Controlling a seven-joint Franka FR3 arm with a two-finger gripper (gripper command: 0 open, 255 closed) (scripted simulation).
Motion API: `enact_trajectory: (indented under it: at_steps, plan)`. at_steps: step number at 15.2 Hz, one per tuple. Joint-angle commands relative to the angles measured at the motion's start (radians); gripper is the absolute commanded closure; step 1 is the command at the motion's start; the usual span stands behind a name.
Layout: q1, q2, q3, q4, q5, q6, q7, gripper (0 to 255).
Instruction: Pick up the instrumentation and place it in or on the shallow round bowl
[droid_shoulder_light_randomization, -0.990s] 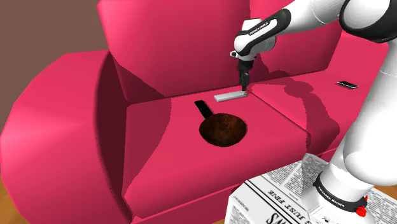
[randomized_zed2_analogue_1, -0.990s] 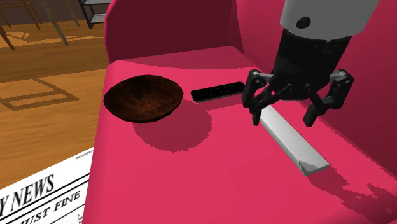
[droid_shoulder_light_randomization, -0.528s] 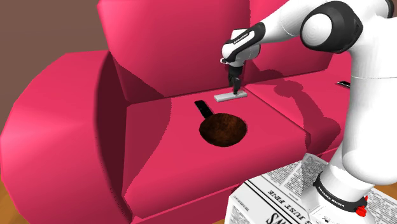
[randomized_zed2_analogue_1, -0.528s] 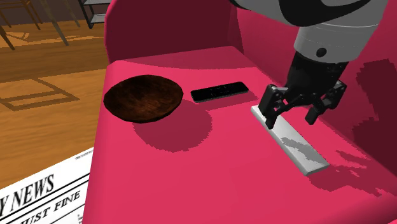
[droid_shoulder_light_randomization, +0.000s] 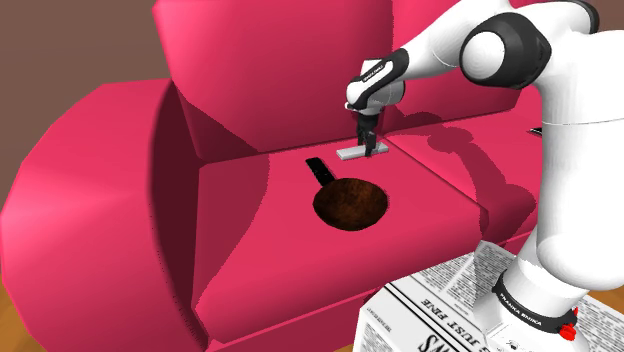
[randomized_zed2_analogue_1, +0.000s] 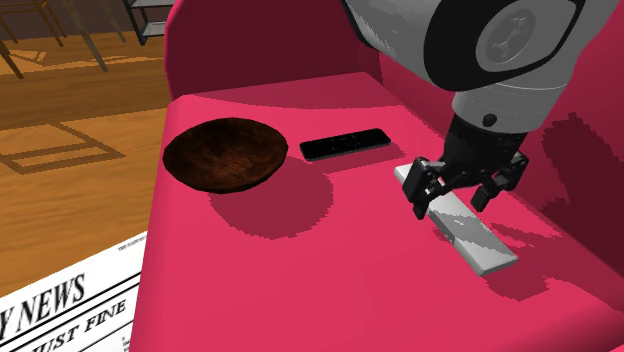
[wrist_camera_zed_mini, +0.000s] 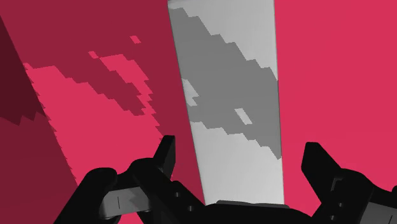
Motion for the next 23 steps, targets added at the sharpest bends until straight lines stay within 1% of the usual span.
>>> enact_trajectory:
  at_steps: [1, 6, 7, 16, 23]
  plan:
    - [-0.001, 0.004, 0.001, 0.001, 0.002, 0.003, -0.001, 0]
    - [-0.001, 0.003, 0.001, 0.001, 0.001, 0.003, -0.001, 0]
    - [-0.001, 0.003, 0.001, 0.001, 0.001, 0.003, -0.001, 255]
    - [-0.001, 0.004, 0.001, 0.001, 0.002, 0.003, -0.001, 255]
    - [0.006, -0.042, -0.009, 0.034, -0.020, -0.074, 0.012, 255]
